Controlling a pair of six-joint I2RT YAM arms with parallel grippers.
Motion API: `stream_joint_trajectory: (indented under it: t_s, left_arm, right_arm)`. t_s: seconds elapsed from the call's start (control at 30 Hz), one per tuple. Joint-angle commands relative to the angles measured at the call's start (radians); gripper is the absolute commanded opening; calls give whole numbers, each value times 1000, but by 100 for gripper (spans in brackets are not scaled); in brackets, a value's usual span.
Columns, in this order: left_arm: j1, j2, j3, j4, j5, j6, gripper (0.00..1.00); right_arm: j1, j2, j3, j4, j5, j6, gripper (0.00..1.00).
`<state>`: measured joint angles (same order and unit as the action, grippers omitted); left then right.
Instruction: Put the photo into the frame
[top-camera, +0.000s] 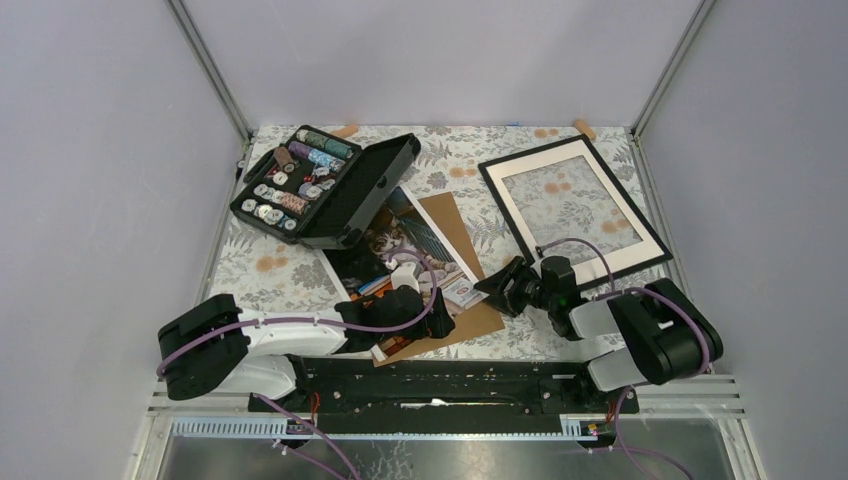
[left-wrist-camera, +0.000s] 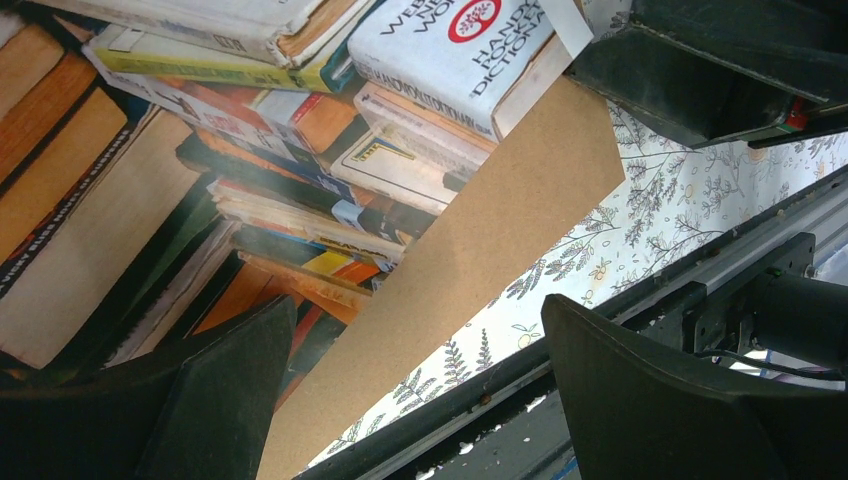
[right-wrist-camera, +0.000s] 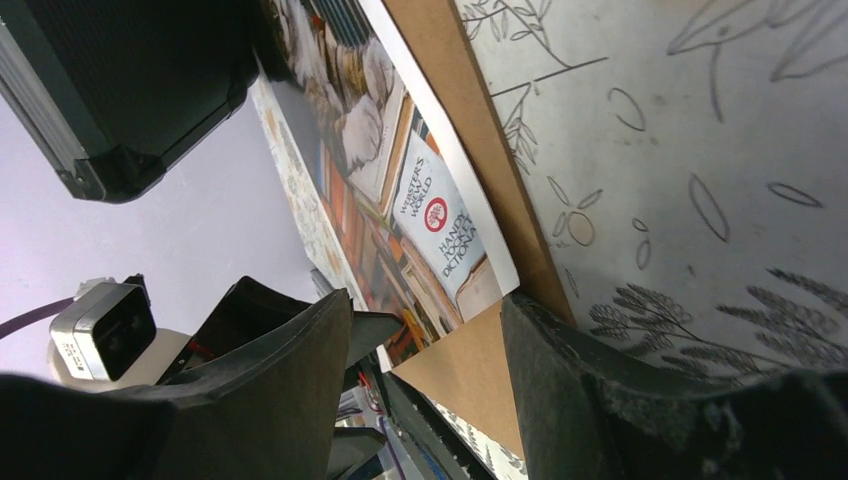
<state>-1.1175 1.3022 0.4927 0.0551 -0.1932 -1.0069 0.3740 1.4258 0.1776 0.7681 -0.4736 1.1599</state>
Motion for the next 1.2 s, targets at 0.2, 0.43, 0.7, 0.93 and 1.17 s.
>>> stream_joint_trajectory:
  t_s: [0.2, 0.43, 0.7, 0.93, 1.17]
  left_arm:
    - [-1, 11, -36, -16, 14, 22, 99]
    - [-1, 18, -40, -8, 17, 29, 99]
    - [-1, 15, -40, -2, 26, 49, 99]
    - [1, 8, -42, 5, 32, 64, 99]
    - [1, -92, -16, -29, 53, 161, 99]
  right_arm:
    - [5, 175, 65, 201, -51, -61, 62]
    - [5, 274, 123, 312, -39, -68, 57]
    - [8, 400, 167, 437, -119, -64, 34]
    - [34, 476, 207, 498, -197, -70, 28]
    - [33, 340, 175, 341, -222, -183, 0]
